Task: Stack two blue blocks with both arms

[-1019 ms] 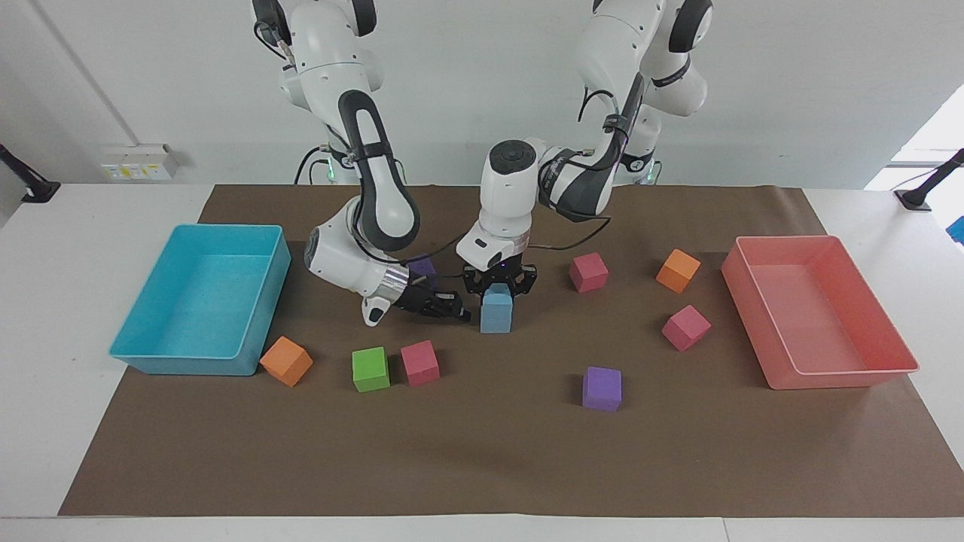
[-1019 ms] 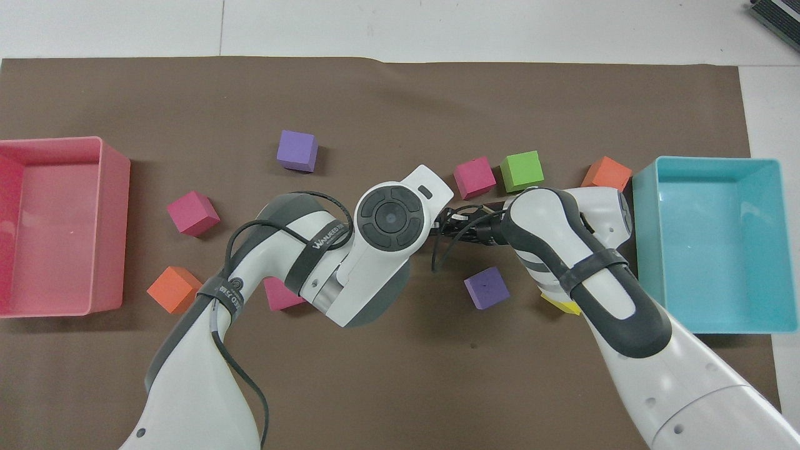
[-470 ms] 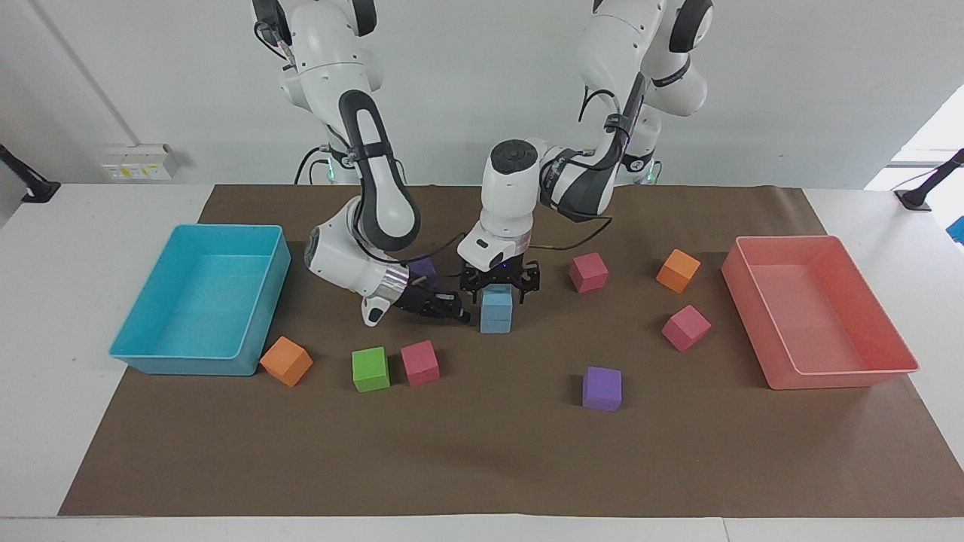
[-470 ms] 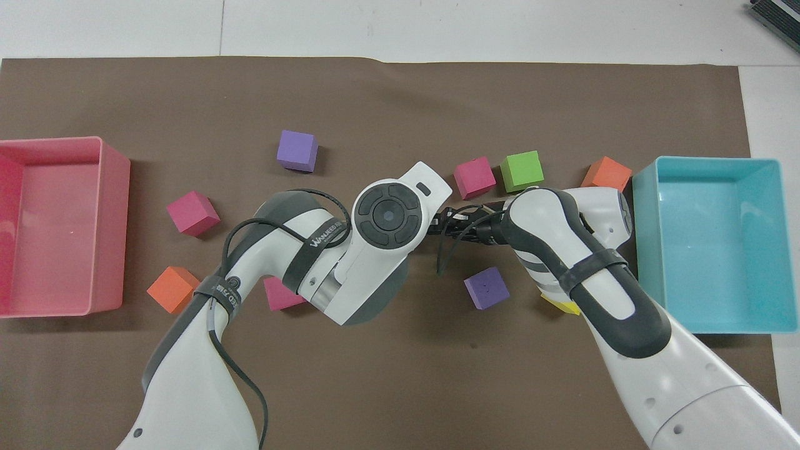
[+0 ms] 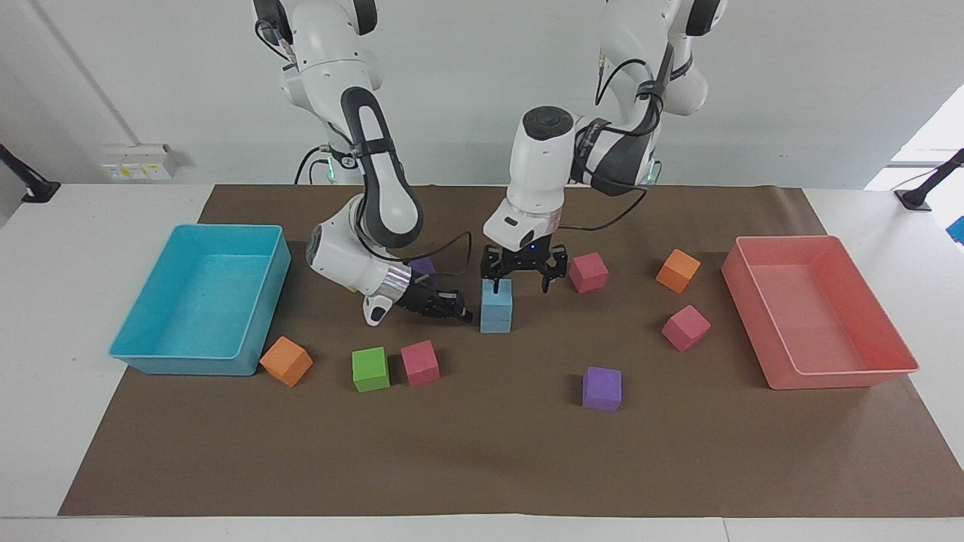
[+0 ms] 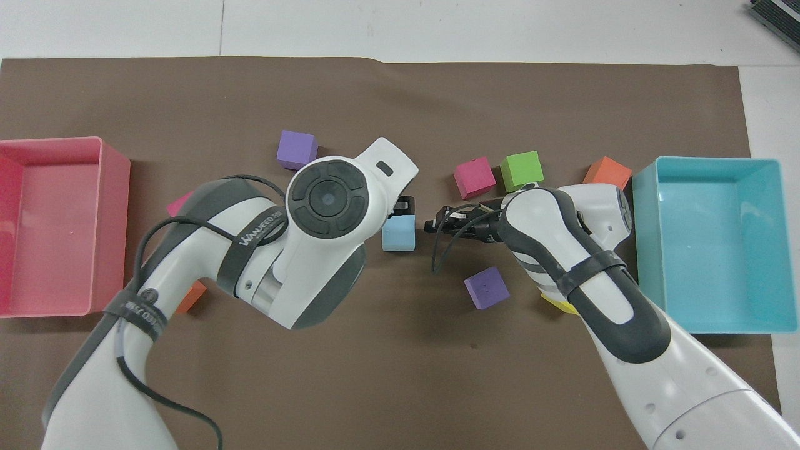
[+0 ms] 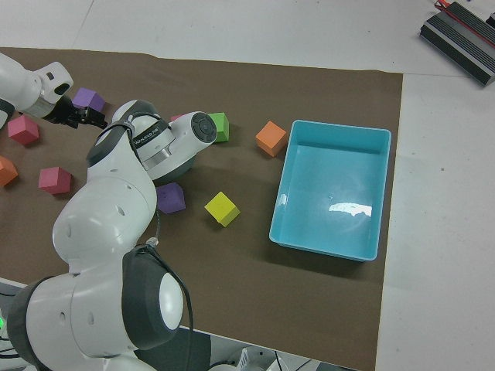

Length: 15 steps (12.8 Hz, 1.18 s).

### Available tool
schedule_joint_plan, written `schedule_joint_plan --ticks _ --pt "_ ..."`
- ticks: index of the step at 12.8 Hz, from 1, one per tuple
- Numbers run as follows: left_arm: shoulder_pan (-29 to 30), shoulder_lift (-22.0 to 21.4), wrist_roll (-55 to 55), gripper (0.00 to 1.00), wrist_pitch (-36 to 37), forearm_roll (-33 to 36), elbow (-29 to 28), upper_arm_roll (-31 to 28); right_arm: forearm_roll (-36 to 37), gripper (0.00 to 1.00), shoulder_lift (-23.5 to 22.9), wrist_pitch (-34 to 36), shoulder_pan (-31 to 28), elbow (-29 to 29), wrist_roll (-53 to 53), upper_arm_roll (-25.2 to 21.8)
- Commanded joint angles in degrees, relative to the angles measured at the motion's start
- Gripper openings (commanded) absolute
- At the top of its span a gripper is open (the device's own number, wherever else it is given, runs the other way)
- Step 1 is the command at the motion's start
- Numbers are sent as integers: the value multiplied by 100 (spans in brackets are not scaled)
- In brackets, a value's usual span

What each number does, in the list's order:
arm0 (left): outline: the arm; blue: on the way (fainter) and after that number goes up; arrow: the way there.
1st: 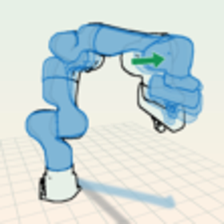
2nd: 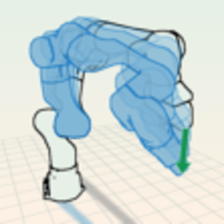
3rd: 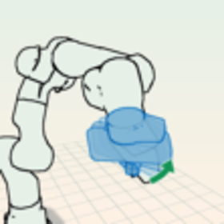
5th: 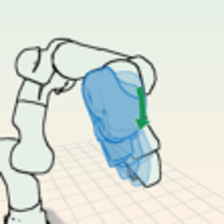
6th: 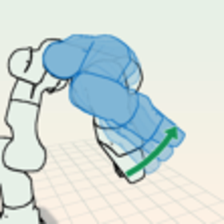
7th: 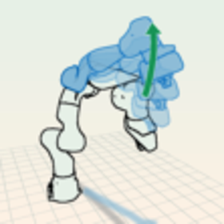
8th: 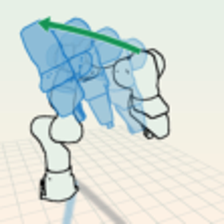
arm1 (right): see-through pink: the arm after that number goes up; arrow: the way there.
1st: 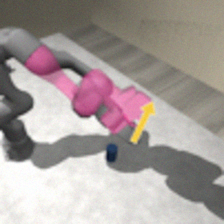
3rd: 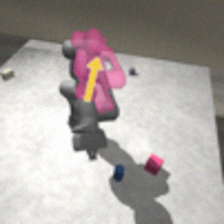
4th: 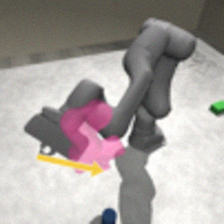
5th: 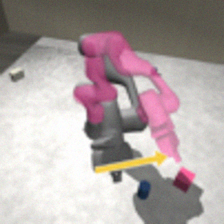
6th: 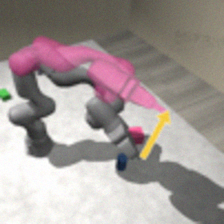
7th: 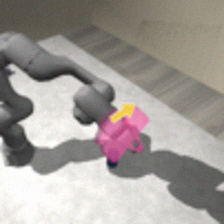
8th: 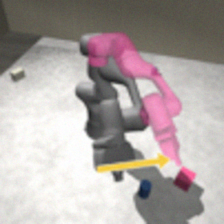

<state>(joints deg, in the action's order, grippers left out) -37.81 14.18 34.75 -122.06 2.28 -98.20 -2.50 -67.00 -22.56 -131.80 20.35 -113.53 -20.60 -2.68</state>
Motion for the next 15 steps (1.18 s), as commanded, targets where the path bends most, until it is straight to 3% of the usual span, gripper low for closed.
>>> schedule_joint_plan --ticks 1,2,3,4,5,8,13,15 --pt "544 -1011 -720 100 24 114 -1085 48 877 0 190 -83 -83 6 12 4" --pt "791 -1257 -1150 100 50 114 -1314 48 1334 6 234 -74 -92 24 29 -22" --pt "967 -1399 -1459 100 164 106 -1438 48 1695 30 313 -83 -92 24 30 -48" --pt "1169 -1444 -1697 100 330 80 -1404 48 2038 86 366 -74 -136 24 30 -92" --pt "1362 -1462 -1978 100 462 53 -1378 48 2433 100 480 -22 -241 24 30 -110" --pt "1934 -1681 -3032 100 954 -271 -1160 22 3489 100 840 389 -653 67 30 -119" --pt "2602 -1585 -3851 100 2097 -422 228 4 5387 100 1113 2208 -1322 953 30 -119" --pt "2831 -1480 -4194 100 2535 -422 746 4 5837 100 1262 2605 -1445 1140 30 -128"
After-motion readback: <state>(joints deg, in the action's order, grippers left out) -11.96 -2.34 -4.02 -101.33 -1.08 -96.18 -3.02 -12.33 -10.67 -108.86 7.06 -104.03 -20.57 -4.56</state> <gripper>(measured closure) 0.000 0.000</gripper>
